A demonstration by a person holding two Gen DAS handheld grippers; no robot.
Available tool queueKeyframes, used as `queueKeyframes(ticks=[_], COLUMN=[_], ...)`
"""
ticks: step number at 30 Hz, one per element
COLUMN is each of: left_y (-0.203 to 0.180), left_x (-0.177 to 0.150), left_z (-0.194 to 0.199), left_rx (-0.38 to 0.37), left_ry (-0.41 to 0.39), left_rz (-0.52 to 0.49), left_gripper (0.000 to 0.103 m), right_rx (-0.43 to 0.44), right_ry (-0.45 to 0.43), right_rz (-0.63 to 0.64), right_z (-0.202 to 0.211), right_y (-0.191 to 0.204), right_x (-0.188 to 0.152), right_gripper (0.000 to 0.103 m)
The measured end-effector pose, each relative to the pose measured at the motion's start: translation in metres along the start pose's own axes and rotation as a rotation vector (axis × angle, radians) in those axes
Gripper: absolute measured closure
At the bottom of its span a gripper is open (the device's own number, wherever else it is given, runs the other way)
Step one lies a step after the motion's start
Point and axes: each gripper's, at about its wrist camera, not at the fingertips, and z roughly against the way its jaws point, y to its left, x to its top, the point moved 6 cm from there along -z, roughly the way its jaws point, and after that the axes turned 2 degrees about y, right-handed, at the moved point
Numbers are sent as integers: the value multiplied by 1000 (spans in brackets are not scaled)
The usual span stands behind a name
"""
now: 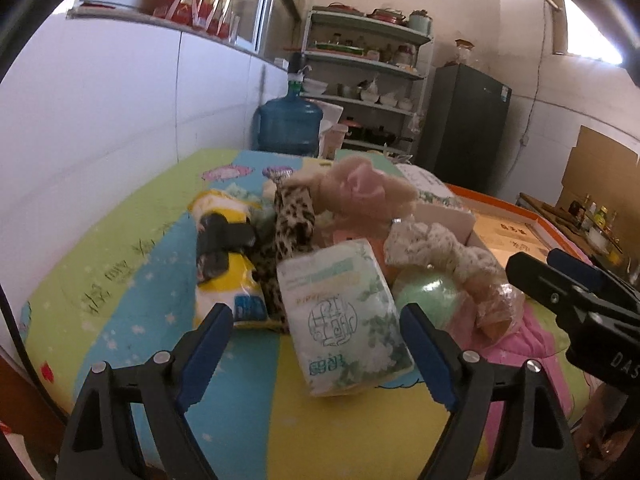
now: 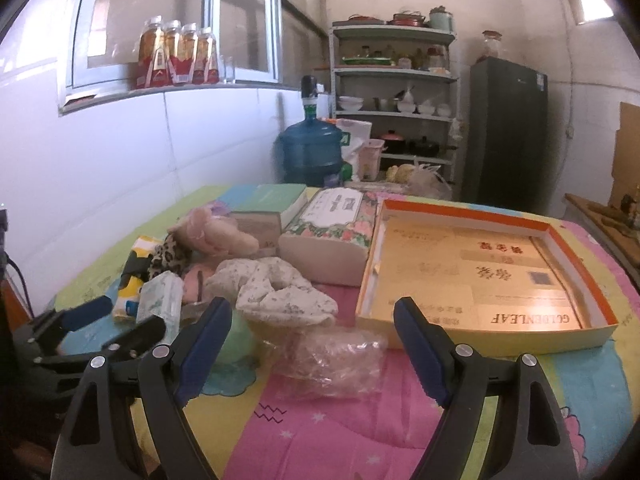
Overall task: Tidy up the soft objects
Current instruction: 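Grasp the white diaper pack with the left gripper while the right gripper grasps the lace scrunchie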
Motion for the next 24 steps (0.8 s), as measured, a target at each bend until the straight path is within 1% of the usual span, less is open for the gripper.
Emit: queueKeyframes(ticks=[5, 9, 10, 11, 12, 13, 15, 16, 18, 19, 20, 21, 24], left_y=[-2, 0, 0, 0, 1, 1, 1, 2, 7, 8, 11, 12, 13], left_x=[-8, -15, -16, -16, -17, -17, -17, -16, -15, -14, -11, -9, -2], left_z=[-8, -16, -17, -18, -18, -17, -15, -13, -9, -7, -5, -3, 6], left_rx=[28, 27, 14, -6, -26, -33, -49, -55, -55, -53, -50, -47, -36], left_ry=[21, 42, 41, 41, 43, 42, 35, 31, 17, 10, 3, -3, -29], left_rz=[-2, 11, 17, 23, 28, 30, 28, 31, 37, 37, 36, 33, 18], left_gripper=[17, 18, 26, 40, 46, 48, 51, 53, 54, 55, 55, 55, 55], right_rx=[38, 58, 62, 69, 74, 77, 91, 103, 134, 144, 153, 159, 177], right_ry=[18, 29, 31, 35, 36, 39, 55, 70, 102, 112, 125, 131, 125], right_rz=[8, 28, 35, 41, 47, 54, 68, 72, 75, 75, 73, 67, 34], right_z=[-8, -14, -16, -18, -20, -22, -29, -34, -42, -45, -47, -48, -47], right_y=[3, 6, 7, 9, 10, 11, 12, 13, 14, 15, 16, 15, 12], right_x=[-2, -2, -2, -1, -1, 1, 3, 3, 3, 3, 2, 1, 3], right_gripper=[19, 19, 19, 19, 23, 27, 44, 48, 63, 69, 80, 87, 92])
